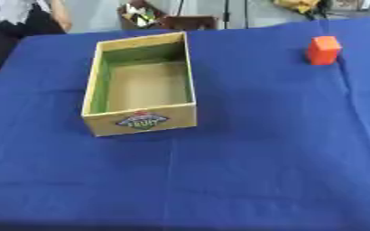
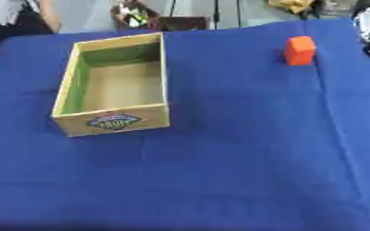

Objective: Pick up objects on the table and place them in the box.

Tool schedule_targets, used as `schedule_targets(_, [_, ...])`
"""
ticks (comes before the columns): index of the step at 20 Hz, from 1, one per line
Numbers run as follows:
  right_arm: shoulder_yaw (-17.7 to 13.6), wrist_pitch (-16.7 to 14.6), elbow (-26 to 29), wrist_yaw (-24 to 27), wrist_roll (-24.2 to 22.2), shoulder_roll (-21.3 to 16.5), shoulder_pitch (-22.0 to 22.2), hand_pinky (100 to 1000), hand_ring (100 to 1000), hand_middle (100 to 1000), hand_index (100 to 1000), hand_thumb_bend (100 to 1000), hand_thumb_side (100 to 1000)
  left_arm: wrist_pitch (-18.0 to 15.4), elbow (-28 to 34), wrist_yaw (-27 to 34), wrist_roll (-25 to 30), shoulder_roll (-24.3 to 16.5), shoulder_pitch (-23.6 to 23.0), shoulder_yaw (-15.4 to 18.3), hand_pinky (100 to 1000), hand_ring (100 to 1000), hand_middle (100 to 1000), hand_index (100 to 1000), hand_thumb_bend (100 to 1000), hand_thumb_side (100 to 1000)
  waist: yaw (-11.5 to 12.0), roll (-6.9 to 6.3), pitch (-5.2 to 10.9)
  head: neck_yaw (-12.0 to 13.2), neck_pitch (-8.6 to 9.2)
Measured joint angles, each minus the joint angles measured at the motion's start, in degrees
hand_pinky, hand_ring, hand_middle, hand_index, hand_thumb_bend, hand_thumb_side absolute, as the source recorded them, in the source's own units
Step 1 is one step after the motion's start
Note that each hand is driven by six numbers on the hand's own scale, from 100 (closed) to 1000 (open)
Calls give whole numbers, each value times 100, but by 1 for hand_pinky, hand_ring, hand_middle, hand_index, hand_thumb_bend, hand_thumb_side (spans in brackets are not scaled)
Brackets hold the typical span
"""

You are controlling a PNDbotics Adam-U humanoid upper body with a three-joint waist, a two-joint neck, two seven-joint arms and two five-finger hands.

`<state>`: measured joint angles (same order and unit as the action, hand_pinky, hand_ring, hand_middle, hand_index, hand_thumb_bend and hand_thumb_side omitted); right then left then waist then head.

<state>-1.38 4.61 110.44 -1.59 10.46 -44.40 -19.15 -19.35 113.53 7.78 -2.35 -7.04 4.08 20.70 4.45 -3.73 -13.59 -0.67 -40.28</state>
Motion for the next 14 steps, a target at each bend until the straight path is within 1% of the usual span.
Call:
schedule_targets(1, [0,-18,-1,-26,-18,-39,-2,738,707,522,664,100,628,0,0,0,0,0,0,0,253,394,385,662,100,1000,8,0,-2,-16,0])
schedule_targets(3, [-1,-77,-12,-125,-77,-143,-23,743,725,542,684,100,784,1,0,-1,1,2,-1,0,253,393,384,662,100,1000,13,4,-17,-77,0])
schedule_targets(4, [-2,-117,-32,-202,-113,-204,-53,744,729,547,690,100,826,2,0,-4,2,3,-1,0,252,393,384,662,100,1000,13,6,-29,-119,0])
schedule_targets(5, [-4,-164,-48,-288,-145,-267,-73,748,742,564,707,100,909,2,0,-8,3,3,-1,0,252,393,384,662,100,1000,17,11,-41,-165,0])
schedule_targets(6, [-6,-217,-74,-380,-182,-332,-105,754,757,580,726,100,969,2,0,-9,3,3,-1,0,252,392,384,662,100,1000,22,17,-56,-215,0])
schedule_targets(7, [-10,-281,-100,-478,-223,-400,-129,758,768,603,742,100,1000,2,0,-10,4,4,-1,0,251,392,384,662,100,1000,33,24,-72,-258,1])
schedule_targets(8, [-15,-352,-122,-597,-275,-478,-160,760,774,612,750,100,1000,3,0,-11,6,4,-1,0,251,392,384,662,100,1000,47,32,-91,-298,4])
schedule_targets(9, [-18,-434,-152,-727,-335,-560,-199,766,794,645,776,100,1000,3,0,-15,9,4,0,0,250,391,383,662,100,1000,66,38,-116,-330,10])
schedule_targets(10, [-19,-527,-193,-864,-406,-648,-244,769,801,657,785,100,1000,4,0,-22,13,5,1,0,250,391,383,662,100,1000,86,42,-142,-361,22])
schedule_targets(11, [-19,-625,-246,-1005,-485,-740,-291,773,819,692,812,153,1000,4,0,-25,18,5,4,0,249,391,383,662,100,1000,106,46,-165,-390,48])
schedule_targets(12, [-19,-737,-309,-1145,-575,-838,-341,773,822,702,821,174,1000,3,0,-28,24,5,7,0,249,391,383,662,100,1000,124,53,-191,-414,67])
schedule_targets(13, [-19,-857,-384,-1286,-678,-932,-400,773,827,720,835,221,1000,1,0,-31,32,6,9,0,248,390,383,662,100,1000,144,67,-218,-436,103])
schedule_targets(14, [-19,-990,-473,-1430,-788,-1018,-466,774,832,728,839,238,1000,2,0,-33,45,7,15,0,247,390,383,662,100,1000,164,83,-255,-455,135])
